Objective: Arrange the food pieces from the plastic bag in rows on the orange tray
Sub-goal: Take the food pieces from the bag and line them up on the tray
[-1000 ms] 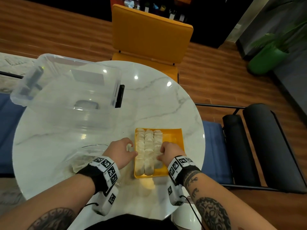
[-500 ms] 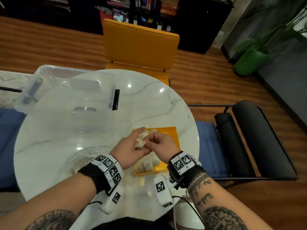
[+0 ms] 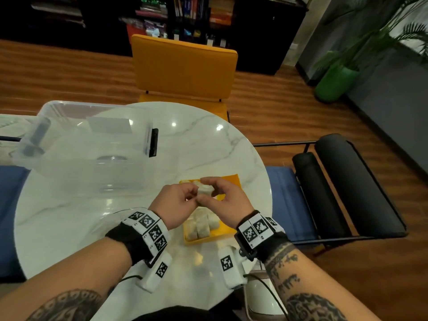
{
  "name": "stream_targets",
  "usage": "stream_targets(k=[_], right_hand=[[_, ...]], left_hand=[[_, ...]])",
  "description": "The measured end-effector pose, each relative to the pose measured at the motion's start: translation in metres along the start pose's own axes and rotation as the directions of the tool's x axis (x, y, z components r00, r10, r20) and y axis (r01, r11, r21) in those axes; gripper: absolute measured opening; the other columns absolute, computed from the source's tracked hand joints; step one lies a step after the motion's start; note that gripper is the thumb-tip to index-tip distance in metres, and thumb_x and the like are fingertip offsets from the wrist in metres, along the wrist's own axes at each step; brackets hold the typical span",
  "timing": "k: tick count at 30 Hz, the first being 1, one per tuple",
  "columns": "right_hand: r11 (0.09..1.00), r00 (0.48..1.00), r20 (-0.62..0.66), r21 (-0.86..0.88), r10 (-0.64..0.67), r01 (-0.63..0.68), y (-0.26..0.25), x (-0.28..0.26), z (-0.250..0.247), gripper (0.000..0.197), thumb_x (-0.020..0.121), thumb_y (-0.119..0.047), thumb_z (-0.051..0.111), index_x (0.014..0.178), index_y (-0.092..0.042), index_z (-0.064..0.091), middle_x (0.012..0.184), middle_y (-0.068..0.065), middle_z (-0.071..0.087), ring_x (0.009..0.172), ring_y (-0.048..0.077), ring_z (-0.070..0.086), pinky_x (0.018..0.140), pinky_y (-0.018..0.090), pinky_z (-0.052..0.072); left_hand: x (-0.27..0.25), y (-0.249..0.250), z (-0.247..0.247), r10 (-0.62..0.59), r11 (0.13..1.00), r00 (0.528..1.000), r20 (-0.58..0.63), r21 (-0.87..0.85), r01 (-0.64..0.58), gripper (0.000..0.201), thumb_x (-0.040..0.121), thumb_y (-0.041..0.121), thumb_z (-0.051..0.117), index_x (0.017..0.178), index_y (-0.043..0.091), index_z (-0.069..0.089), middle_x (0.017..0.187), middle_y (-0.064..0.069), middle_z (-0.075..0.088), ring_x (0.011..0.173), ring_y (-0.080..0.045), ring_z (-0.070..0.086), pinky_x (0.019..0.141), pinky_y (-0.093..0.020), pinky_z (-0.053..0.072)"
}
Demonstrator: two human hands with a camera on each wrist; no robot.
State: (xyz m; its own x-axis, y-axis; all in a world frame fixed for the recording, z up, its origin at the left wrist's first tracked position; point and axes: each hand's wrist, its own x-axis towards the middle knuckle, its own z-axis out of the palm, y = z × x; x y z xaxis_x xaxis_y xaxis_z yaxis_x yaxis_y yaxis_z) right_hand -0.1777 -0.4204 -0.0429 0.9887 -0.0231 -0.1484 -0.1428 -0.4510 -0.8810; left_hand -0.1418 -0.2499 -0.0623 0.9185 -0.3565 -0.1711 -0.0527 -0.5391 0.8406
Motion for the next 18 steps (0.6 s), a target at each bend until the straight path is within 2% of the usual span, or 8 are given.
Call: stream_targets(k=[1, 3, 5, 7, 10, 12, 15, 18], right_hand=[[1.000, 1.000, -0.006, -0.023, -0.009, 0.009, 0.000, 0.003, -0.001, 0.023, 0.086, -0.030, 0.073, 0.108, -0.031, 0.070, 0.102, -0.013, 0.069, 0.090, 0.003, 0.063, 0.078, 0.016, 0.050], [1.000, 1.000, -0.022, -0.026, 0.007, -0.008, 0.001, 0.009, -0.004, 0.012, 0.088, -0.022, 0.071, 0.099, -0.023, 0.074, 0.091, -0.011, 0.071, 0.081, 0.000, 0.064, 0.073, 0.012, 0.048], [0.999, 1.000, -0.025, -0.053, 0.014, -0.015, 0.004, 0.015, -0.007, 0.009, 0.087, -0.021, 0.072, 0.096, -0.021, 0.074, 0.092, -0.008, 0.073, 0.083, 0.002, 0.066, 0.074, 0.013, 0.050], [0.994, 1.000, 0.009, -0.113, 0.011, -0.010, 0.007, 0.018, -0.009, 0.007, 0.086, -0.025, 0.073, 0.094, -0.024, 0.074, 0.093, -0.006, 0.074, 0.086, 0.005, 0.067, 0.077, 0.017, 0.052], [0.975, 0.996, 0.080, -0.218, 0.050, -0.032, 0.016, 0.021, -0.013, 0.004, 0.087, -0.030, 0.073, 0.089, -0.027, 0.071, 0.086, -0.009, 0.071, 0.083, 0.007, 0.065, 0.074, 0.019, 0.051], [0.954, 0.988, 0.100, -0.287, 0.118, -0.085, 0.024, 0.024, -0.018, 0.004, 0.088, -0.029, 0.071, 0.091, -0.026, 0.070, 0.088, -0.007, 0.069, 0.086, 0.010, 0.064, 0.077, 0.021, 0.050], [0.886, 0.963, 0.141, -0.440, 0.231, -0.148, 0.038, 0.026, -0.024, 0.005, 0.089, -0.030, 0.069, 0.092, -0.026, 0.070, 0.091, -0.006, 0.068, 0.088, 0.013, 0.063, 0.079, 0.026, 0.051], [0.801, 0.918, 0.238, -0.586, 0.318, -0.126, 0.050, 0.027, -0.022, 0.009, 0.088, -0.028, 0.068, 0.095, -0.023, 0.070, 0.089, -0.006, 0.066, 0.087, 0.014, 0.063, 0.074, 0.026, 0.050]], left_hand=[[0.001, 0.000, 0.001, 0.016, 0.999, 1.000, 0.022, 0.030, -0.017, 0.007, 0.085, 0.032, 0.070, 0.078, 0.034, 0.071, 0.074, 0.016, 0.072, 0.077, -0.003, 0.067, 0.075, -0.030, 0.052], [0.003, 0.002, 0.002, 0.041, 0.999, 0.997, 0.070, 0.019, -0.043, 0.008, 0.087, 0.030, 0.069, 0.082, 0.035, 0.073, 0.078, 0.022, 0.073, 0.084, 0.005, 0.067, 0.083, -0.025, 0.051], [0.005, 0.001, 0.002, 0.036, 0.999, 0.996, 0.079, 0.034, -0.038, 0.008, 0.087, 0.028, 0.070, 0.084, 0.036, 0.073, 0.080, 0.027, 0.072, 0.086, 0.010, 0.065, 0.085, -0.022, 0.049], [0.009, -0.004, 0.003, 0.019, 0.997, 0.997, 0.073, 0.070, -0.024, 0.007, 0.087, 0.030, 0.070, 0.084, 0.037, 0.072, 0.078, 0.028, 0.071, 0.085, 0.011, 0.064, 0.083, -0.020, 0.049], [0.012, -0.014, 0.007, -0.020, 0.993, 0.998, 0.058, 0.121, 0.013, 0.003, 0.086, 0.037, 0.070, 0.085, 0.039, 0.068, 0.077, 0.018, 0.072, 0.081, 0.005, 0.064, 0.076, -0.018, 0.047], [0.012, -0.023, 0.007, -0.083, 0.987, 0.996, 0.016, 0.138, 0.080, 0.004, 0.088, 0.040, 0.067, 0.089, 0.037, 0.067, 0.075, 0.013, 0.071, 0.078, 0.001, 0.065, 0.073, -0.020, 0.048], [0.012, -0.040, 0.006, -0.193, 0.955, 0.980, -0.058, 0.216, 0.201, 0.016, 0.093, 0.042, 0.059, 0.098, 0.028, 0.066, 0.074, 0.009, 0.067, 0.076, -0.010, 0.063, 0.070, -0.027, 0.048], [0.012, -0.057, 0.009, -0.302, 0.912, 0.952, -0.054, 0.273, 0.305, 0.032, 0.089, 0.050, 0.060, 0.110, 0.026, 0.060, 0.087, 0.008, 0.066, 0.081, -0.012, 0.060, 0.072, -0.027, 0.045]])
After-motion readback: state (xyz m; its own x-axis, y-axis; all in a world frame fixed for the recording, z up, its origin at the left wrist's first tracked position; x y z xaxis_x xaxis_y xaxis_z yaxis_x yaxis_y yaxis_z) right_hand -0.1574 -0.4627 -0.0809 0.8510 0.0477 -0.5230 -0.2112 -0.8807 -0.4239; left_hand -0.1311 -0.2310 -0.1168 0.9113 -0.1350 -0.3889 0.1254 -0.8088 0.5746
